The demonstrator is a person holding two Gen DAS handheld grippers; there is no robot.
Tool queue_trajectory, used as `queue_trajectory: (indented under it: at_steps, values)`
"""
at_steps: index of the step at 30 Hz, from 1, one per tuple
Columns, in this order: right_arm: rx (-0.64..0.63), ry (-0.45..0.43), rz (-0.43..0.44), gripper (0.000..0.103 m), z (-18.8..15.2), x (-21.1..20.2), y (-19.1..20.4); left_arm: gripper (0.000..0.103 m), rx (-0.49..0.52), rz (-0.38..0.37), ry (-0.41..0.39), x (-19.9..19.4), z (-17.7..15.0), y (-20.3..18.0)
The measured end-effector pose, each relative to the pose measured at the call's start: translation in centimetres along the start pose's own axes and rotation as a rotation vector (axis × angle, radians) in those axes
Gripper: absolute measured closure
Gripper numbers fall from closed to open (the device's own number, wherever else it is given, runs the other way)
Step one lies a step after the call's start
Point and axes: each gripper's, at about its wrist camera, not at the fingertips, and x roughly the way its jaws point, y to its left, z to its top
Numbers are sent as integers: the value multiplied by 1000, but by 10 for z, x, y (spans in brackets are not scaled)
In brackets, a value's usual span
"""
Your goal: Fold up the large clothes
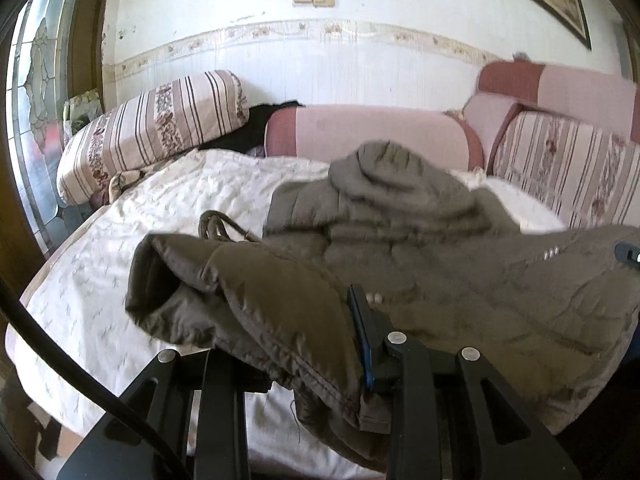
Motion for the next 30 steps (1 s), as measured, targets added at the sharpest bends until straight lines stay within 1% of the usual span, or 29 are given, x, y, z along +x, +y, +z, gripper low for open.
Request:
queue_trajectory:
  at_steps: [6,10,13,15,17,18,19,20,22,24,25,30]
  values:
    - [17,-66,29,81,52,2,3,72,-44,-33,-50,16,64,3]
    - [58,-98,38,81,95,16,-1,70,-47,-56,-70,36,113,1]
    - [63,-114,30,81,134,37,-3,68,-69,-63,-67,58,148,0]
    - [67,-120,25,81,155,53,-6,64,-96,-63,-61,77,170,2]
    - [72,-121,12,81,182,76,-4,48,-122,-46,-65,93,190,7]
    - [82,-120,9,81,192,86,-4,44,-132,-24,-77,101,200,11]
    - [99,-114,9,81,204,100,-6,36,-140,-6,-80,107,206,14]
    - [114,-107,4,81,215,115,-8,33,-149,6,-80,113,213,19]
    - [141,-86,-6,81,234,148,-12,31,-157,27,-87,121,224,27]
    - [166,-72,-20,81,246,174,-16,30,-152,50,-100,125,229,35]
    - [178,-54,-29,81,252,194,-20,28,-150,59,-108,127,230,38]
    - [201,6,-110,81,265,266,-38,26,-139,91,-107,144,224,51]
